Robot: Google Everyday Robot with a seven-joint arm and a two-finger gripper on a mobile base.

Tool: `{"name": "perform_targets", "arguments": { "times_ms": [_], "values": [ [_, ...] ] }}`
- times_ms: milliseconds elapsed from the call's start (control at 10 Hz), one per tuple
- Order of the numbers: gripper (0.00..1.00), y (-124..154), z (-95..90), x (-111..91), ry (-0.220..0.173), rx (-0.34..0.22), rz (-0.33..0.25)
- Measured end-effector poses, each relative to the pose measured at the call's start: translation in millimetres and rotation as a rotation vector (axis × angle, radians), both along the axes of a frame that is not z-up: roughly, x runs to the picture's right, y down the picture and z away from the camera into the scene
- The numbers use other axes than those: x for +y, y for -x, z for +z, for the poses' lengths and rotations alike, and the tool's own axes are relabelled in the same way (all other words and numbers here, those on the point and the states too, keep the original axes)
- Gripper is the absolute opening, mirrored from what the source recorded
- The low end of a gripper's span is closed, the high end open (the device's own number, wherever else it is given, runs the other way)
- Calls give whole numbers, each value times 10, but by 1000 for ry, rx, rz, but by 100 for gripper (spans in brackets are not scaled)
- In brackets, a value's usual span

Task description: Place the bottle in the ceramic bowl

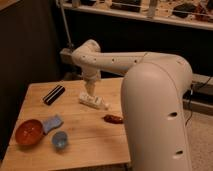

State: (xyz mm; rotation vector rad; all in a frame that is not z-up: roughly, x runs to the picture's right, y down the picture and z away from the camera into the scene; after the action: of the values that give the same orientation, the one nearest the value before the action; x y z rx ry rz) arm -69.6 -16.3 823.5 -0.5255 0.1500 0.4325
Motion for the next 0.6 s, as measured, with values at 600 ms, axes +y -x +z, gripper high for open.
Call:
{"name": "perform_targets", "arguments": {
  "times_ms": [600],
  "values": [
    [65,15,413,163,-17,-9,-11]
  ]
}}
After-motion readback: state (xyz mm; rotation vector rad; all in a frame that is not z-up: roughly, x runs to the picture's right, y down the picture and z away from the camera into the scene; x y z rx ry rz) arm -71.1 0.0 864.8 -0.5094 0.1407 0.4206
